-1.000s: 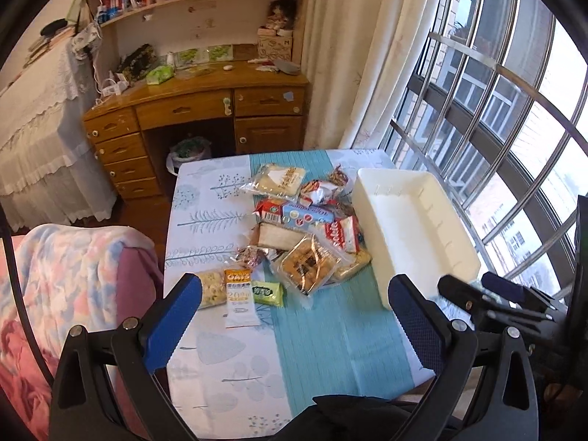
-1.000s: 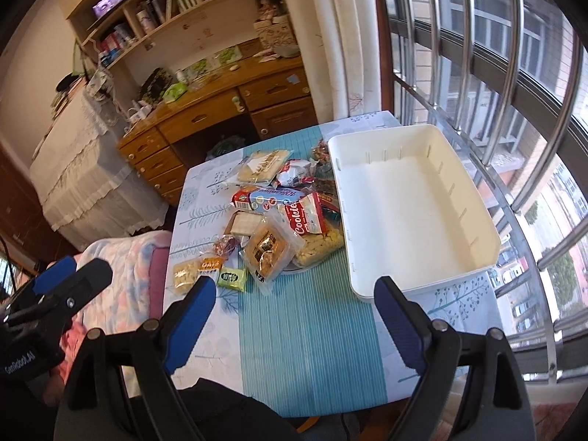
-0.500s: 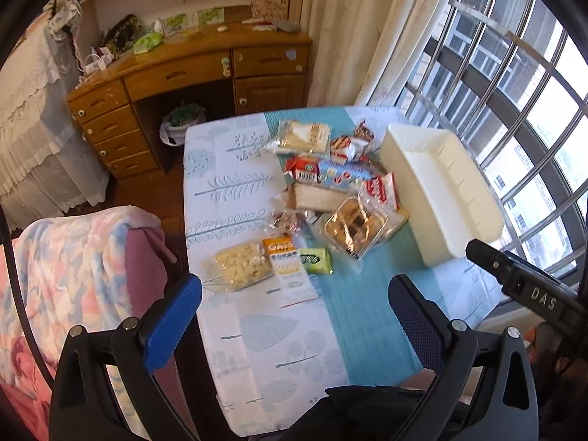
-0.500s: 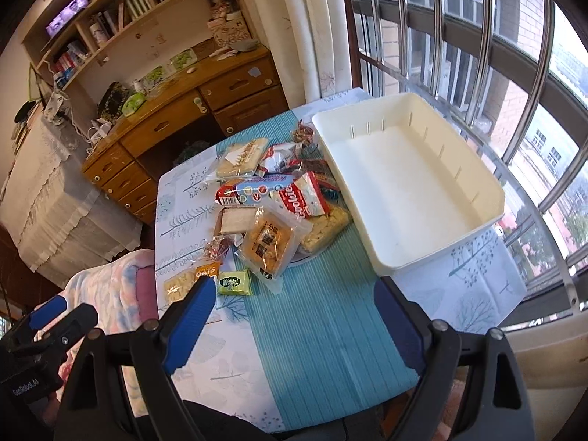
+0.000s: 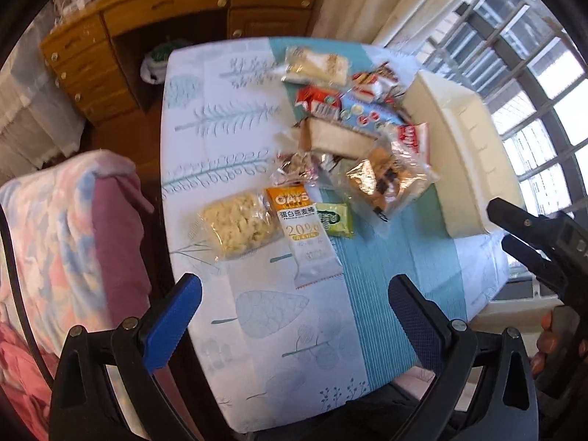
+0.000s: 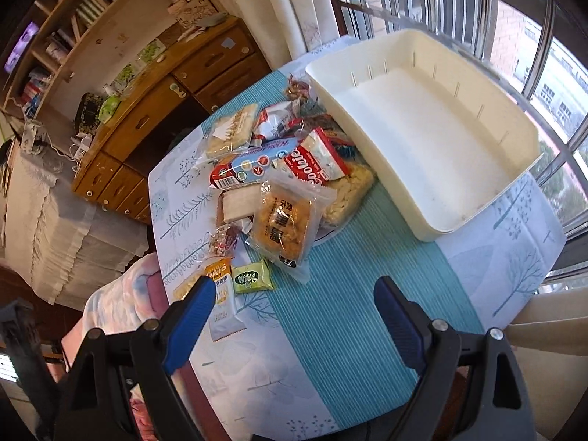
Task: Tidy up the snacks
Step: 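Grasp the orange OATS stick with the left tool while the right tool grasps the clear cookie bag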
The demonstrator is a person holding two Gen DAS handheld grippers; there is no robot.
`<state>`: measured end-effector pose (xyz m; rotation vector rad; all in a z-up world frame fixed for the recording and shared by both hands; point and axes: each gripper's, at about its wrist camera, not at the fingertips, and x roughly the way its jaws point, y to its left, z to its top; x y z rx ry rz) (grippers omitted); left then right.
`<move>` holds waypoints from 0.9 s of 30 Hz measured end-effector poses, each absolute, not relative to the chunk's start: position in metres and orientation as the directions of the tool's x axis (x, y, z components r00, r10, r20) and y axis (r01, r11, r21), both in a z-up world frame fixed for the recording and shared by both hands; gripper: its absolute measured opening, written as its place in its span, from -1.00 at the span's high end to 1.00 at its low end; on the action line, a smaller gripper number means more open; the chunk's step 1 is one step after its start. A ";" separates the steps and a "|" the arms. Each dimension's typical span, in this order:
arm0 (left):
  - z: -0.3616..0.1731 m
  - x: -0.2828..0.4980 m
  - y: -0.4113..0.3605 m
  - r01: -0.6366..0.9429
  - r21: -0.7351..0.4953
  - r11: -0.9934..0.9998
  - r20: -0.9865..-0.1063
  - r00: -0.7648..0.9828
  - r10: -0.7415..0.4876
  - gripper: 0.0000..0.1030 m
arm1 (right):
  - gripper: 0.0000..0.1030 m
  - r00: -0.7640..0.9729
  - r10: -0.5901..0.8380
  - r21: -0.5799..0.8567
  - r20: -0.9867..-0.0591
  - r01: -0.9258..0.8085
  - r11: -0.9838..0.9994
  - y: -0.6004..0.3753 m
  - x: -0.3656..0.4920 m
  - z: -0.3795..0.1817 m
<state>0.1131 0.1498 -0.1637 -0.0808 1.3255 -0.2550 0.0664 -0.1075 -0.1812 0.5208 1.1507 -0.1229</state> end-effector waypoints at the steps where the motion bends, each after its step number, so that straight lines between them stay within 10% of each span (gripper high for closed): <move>1: -0.169 0.116 0.148 0.127 -0.202 0.971 -0.951 0.211 -0.225 -0.96 | -0.72 0.412 0.175 0.335 -0.894 0.357 0.872 -0.108 0.070 -0.185; 27: -0.295 0.181 0.107 -0.019 -0.232 0.973 -0.968 -0.091 -0.233 -0.87 | -0.73 0.203 0.218 0.292 -0.954 0.494 0.819 -0.087 0.181 -0.304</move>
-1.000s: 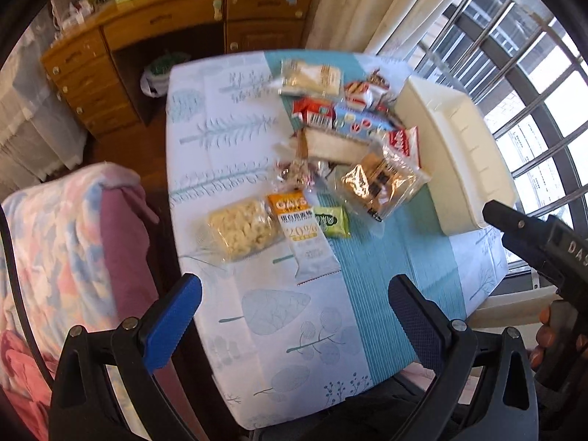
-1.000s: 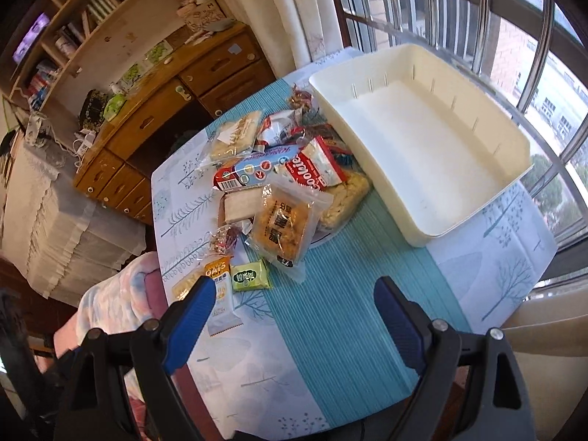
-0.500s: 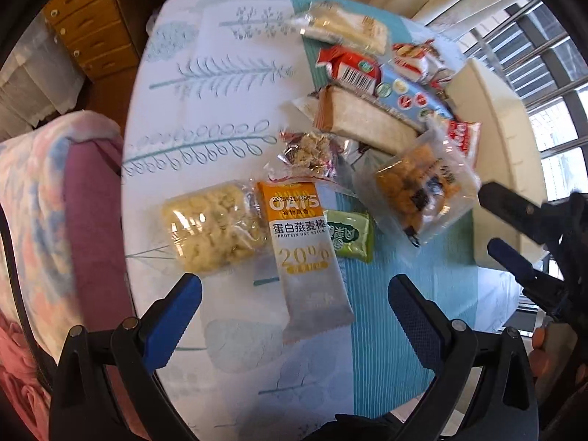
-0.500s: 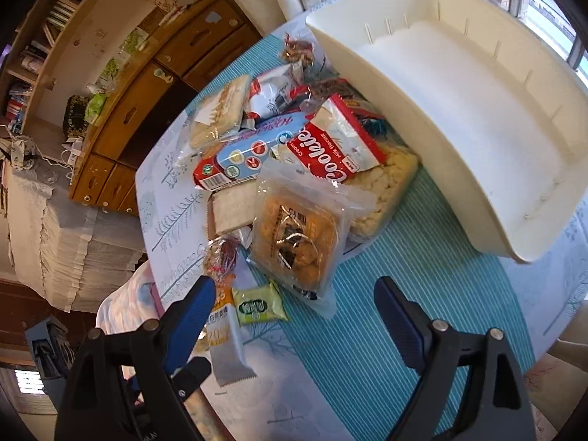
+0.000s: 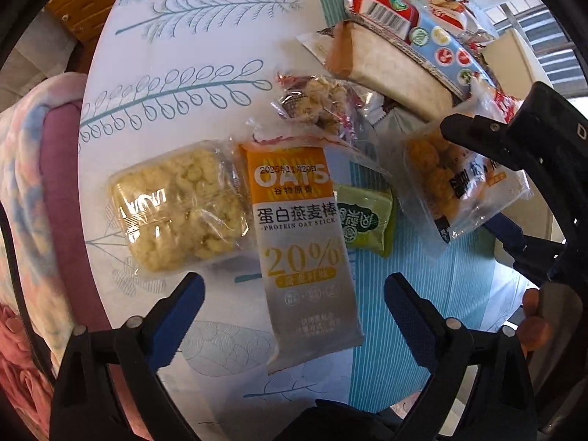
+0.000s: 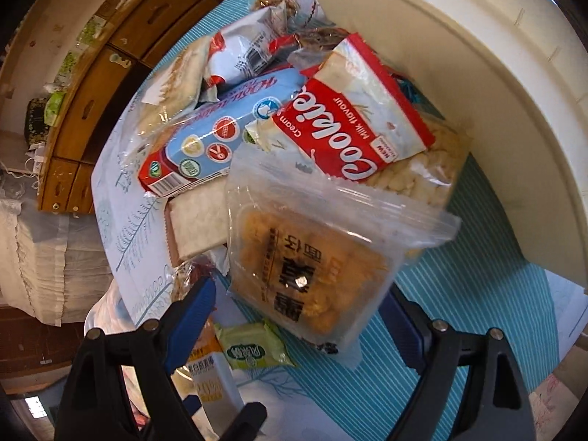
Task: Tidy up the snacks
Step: 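Grasp the orange OATS stick with the left tool while the right tool grasps the clear cookie bag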
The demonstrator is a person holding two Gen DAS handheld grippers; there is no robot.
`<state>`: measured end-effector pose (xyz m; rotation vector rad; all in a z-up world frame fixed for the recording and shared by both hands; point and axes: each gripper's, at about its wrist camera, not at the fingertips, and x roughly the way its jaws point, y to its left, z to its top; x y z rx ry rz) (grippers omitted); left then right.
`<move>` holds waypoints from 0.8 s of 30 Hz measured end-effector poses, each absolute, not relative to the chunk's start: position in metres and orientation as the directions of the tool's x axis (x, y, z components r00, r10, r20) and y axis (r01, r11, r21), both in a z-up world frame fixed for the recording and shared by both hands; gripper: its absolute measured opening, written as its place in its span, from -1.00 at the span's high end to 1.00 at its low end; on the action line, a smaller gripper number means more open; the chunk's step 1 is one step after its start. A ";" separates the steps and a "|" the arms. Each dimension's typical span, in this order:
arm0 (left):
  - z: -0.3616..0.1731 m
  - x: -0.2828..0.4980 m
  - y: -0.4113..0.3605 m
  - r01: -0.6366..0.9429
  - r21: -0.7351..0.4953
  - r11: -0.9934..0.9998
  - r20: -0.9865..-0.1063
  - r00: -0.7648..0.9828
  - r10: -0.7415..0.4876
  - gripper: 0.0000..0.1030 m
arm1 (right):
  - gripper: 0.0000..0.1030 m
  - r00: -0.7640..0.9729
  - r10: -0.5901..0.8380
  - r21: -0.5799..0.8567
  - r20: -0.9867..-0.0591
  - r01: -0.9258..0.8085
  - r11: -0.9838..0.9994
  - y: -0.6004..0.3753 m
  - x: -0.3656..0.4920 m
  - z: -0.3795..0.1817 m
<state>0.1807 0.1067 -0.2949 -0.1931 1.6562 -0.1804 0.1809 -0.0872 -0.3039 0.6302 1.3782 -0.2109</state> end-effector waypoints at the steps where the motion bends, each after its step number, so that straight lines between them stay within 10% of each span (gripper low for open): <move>1: -0.298 0.182 0.107 -0.023 -0.232 0.972 -0.967 -0.101 -0.234 -0.86 | -0.73 0.196 0.208 0.281 -0.958 0.500 0.820 -0.087 0.184 -0.306; 12: -0.326 0.192 0.110 -0.004 -0.240 0.971 -0.959 -0.155 -0.238 -0.27 | -0.73 0.155 0.174 0.230 -0.972 0.517 0.824 -0.083 0.195 -0.325; 16: -0.324 0.194 0.109 0.024 -0.247 0.969 -0.958 -0.154 -0.241 0.24 | -0.69 0.150 0.166 0.220 -0.975 0.519 0.826 -0.079 0.196 -0.329; 24: -0.321 0.184 0.108 0.045 -0.281 0.959 -0.949 -0.165 -0.270 0.26 | -0.58 0.137 0.134 0.187 -0.982 0.546 0.817 -0.065 0.186 -0.324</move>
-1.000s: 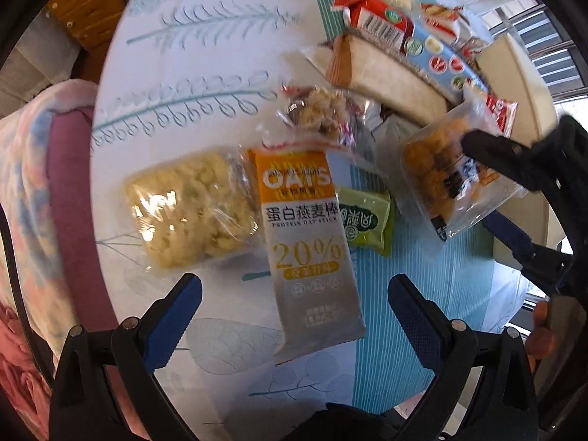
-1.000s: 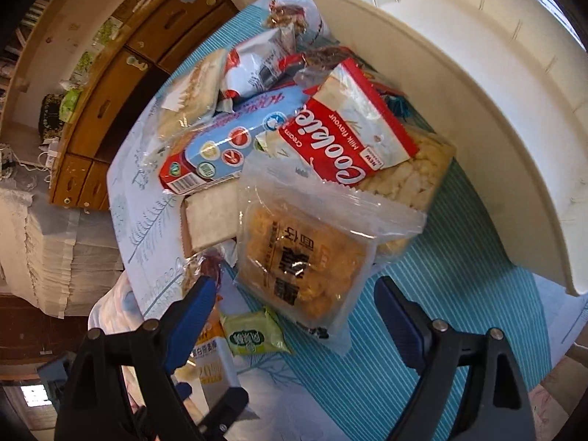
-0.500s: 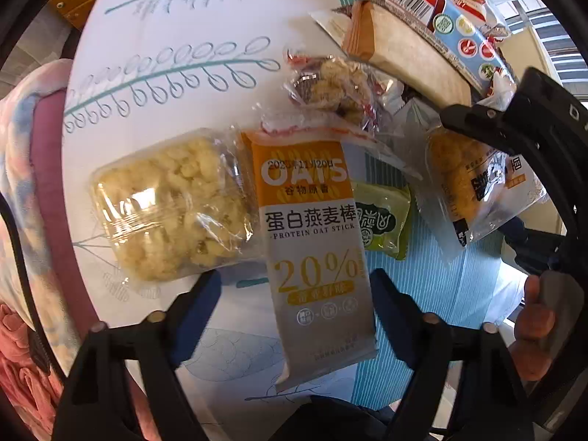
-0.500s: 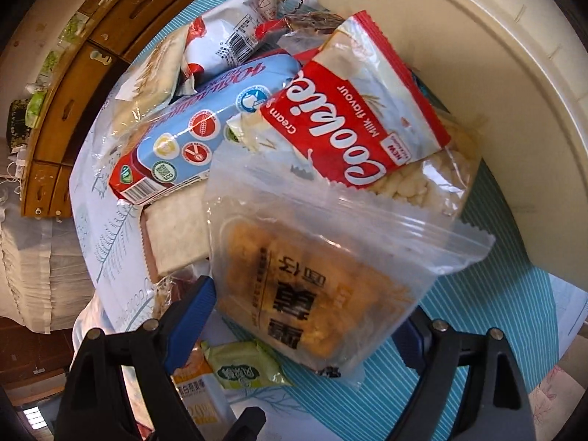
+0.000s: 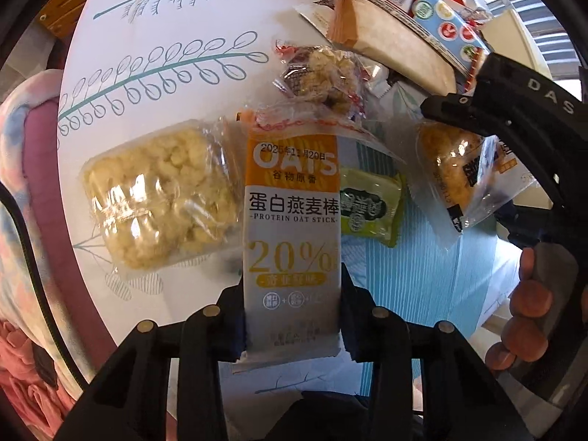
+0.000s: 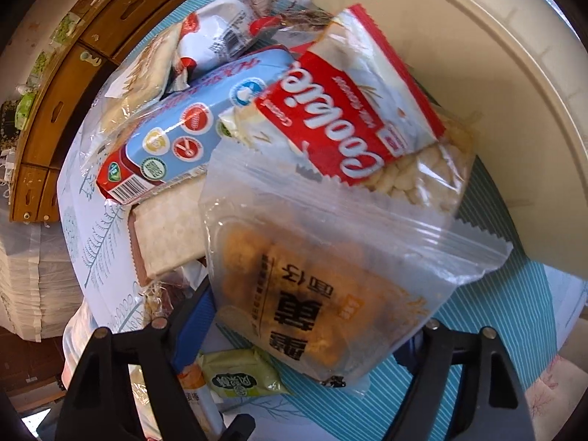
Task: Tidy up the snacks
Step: 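Grasp the orange OATS stick with the left tool while the right tool grasps the clear cookie bag, then carry the OATS stick with the left tool while the right tool carries the cookie bag into the white tray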
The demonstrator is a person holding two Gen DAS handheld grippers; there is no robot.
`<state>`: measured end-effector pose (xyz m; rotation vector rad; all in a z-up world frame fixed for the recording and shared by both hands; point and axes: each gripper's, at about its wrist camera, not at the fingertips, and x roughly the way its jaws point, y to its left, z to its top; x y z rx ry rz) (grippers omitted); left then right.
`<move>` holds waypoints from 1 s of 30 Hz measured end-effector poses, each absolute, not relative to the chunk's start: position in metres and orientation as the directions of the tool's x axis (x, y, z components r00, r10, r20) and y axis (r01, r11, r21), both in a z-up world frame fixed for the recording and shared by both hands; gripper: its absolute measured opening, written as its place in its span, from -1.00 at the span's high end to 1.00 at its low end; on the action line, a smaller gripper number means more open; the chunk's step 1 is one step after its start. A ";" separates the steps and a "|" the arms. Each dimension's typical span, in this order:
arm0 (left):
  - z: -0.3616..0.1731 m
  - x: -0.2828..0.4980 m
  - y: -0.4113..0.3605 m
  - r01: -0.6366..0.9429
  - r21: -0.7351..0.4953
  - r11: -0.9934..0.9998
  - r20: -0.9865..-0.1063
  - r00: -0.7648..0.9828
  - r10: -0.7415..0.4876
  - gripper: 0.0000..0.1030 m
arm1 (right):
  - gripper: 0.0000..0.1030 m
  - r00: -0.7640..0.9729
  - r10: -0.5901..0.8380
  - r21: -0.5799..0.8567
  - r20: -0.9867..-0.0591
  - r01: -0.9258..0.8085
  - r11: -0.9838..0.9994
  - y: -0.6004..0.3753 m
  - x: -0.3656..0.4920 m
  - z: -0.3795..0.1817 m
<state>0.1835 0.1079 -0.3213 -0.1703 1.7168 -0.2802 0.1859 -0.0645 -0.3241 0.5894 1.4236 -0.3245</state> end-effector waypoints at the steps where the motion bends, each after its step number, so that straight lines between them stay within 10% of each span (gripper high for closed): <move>1: -0.319 0.182 0.109 0.053 -0.283 0.958 -0.949 -0.163 -0.271 0.26 | -0.57 0.129 0.134 0.184 -0.982 0.552 0.813 -0.066 0.183 -0.324; 30: -0.158 0.099 0.147 0.152 -0.531 0.833 -0.790 0.267 -0.552 0.26 | -0.53 0.302 0.154 0.287 -0.941 0.469 0.835 -0.079 0.095 -0.201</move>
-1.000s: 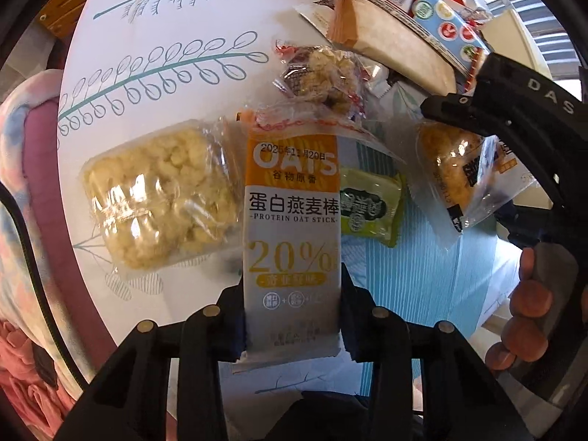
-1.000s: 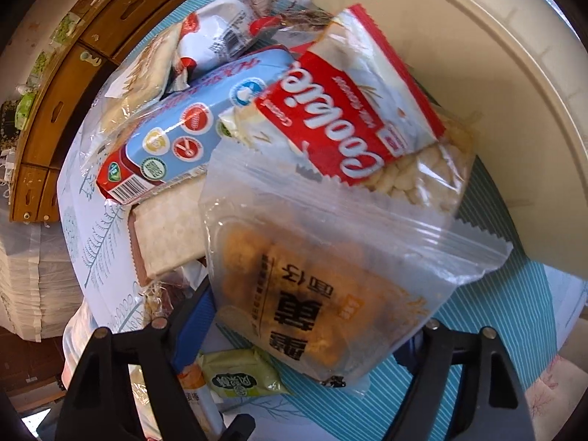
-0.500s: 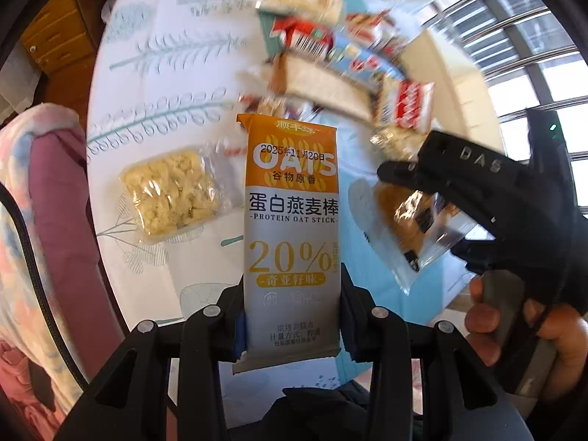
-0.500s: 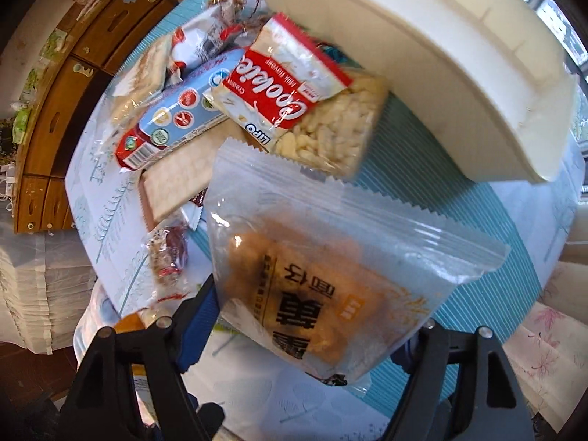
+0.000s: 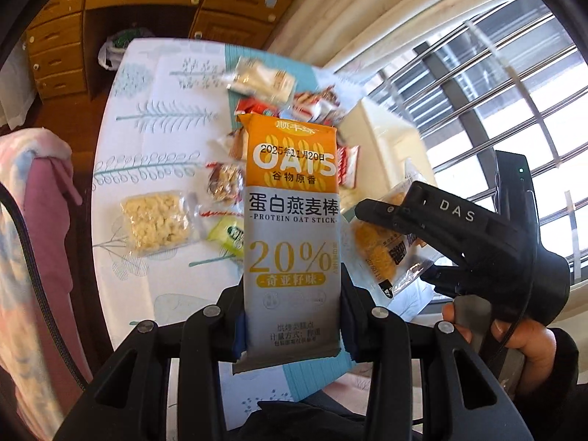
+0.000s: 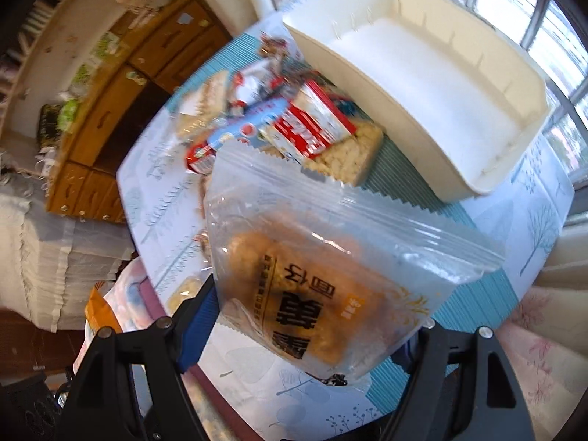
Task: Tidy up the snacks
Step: 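Carry the OATS stick with the left tool while the right tool carries the cookie bag into the white tray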
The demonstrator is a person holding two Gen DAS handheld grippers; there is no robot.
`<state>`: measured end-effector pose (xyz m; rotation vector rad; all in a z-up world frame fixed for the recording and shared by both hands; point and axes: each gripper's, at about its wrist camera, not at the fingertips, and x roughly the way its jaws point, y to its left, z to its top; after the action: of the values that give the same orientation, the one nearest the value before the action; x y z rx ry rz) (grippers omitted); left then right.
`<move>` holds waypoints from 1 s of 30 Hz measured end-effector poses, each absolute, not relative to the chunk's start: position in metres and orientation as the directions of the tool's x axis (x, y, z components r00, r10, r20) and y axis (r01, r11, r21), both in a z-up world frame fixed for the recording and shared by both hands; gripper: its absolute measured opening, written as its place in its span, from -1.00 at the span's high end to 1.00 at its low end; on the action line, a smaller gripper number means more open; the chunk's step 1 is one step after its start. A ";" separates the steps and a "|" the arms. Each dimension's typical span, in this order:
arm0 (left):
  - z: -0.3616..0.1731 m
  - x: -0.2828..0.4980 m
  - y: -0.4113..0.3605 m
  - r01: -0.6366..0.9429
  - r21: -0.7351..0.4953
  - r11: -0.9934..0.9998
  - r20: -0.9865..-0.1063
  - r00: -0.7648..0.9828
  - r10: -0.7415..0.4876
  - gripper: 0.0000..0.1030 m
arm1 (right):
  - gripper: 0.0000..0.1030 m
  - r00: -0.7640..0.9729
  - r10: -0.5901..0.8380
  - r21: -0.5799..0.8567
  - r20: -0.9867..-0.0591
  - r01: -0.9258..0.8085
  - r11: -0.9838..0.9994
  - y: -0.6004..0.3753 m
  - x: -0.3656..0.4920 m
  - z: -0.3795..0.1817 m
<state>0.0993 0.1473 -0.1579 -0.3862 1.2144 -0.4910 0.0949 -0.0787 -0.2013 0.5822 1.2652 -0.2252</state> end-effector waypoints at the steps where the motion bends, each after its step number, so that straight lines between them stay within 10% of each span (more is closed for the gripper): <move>1: -0.154 0.099 0.146 0.153 -0.532 0.833 -0.783 0.285 -0.553 0.26 | -0.53 0.315 0.153 0.289 -0.937 0.449 0.846 -0.079 0.094 -0.196; 30: -0.059 0.119 -0.012 0.157 -0.569 0.807 -0.584 0.614 -0.531 0.26 | -0.54 0.510 0.126 0.157 -0.851 0.018 0.987 -0.227 0.120 -0.127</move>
<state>0.1193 -0.0124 -0.0586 -0.5003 0.8202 -0.4158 0.1199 -0.2272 -0.1266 0.1528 1.0349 0.0651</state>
